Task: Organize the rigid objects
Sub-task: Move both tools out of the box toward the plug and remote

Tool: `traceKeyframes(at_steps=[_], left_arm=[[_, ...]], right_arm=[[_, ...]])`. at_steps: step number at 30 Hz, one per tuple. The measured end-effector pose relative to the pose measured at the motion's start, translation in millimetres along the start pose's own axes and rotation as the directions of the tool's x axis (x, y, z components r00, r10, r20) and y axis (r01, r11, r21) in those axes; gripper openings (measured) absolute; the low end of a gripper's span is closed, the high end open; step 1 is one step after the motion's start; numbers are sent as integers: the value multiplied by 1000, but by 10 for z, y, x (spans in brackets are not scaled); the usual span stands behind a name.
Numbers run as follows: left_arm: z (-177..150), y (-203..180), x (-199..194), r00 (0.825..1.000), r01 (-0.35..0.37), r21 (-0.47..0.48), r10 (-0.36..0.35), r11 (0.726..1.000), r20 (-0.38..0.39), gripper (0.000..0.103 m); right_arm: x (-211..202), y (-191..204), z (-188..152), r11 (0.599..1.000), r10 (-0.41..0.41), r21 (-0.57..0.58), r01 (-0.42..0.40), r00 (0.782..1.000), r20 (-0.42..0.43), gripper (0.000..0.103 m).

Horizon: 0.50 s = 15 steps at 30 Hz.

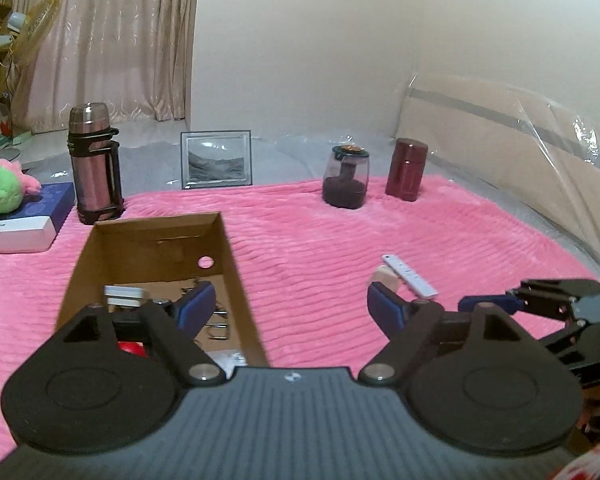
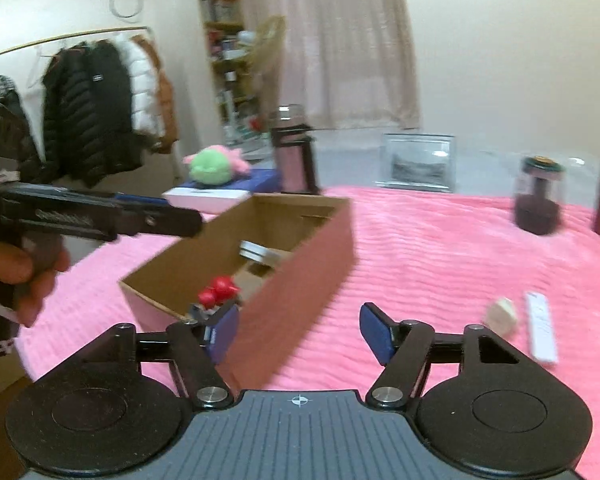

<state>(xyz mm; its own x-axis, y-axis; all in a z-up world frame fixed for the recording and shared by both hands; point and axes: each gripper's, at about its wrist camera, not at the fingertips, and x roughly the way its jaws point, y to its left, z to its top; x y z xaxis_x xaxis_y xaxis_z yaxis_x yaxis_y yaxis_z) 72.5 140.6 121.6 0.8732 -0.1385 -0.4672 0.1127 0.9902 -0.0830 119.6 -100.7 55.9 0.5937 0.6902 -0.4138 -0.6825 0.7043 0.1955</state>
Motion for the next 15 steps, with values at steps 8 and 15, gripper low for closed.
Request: traceKeyframes(at_steps=[8,15], left_arm=[[-190,-573,76,998,-8,-4,8,1000,54,97],[-448,-886,269,998,-22,-27,24,999,53,99]], right_arm=[[-456,-359,-334,981,-175,91,171,984,43,70],[-751,-659,-540,948,-299,122,293,953,35,71]])
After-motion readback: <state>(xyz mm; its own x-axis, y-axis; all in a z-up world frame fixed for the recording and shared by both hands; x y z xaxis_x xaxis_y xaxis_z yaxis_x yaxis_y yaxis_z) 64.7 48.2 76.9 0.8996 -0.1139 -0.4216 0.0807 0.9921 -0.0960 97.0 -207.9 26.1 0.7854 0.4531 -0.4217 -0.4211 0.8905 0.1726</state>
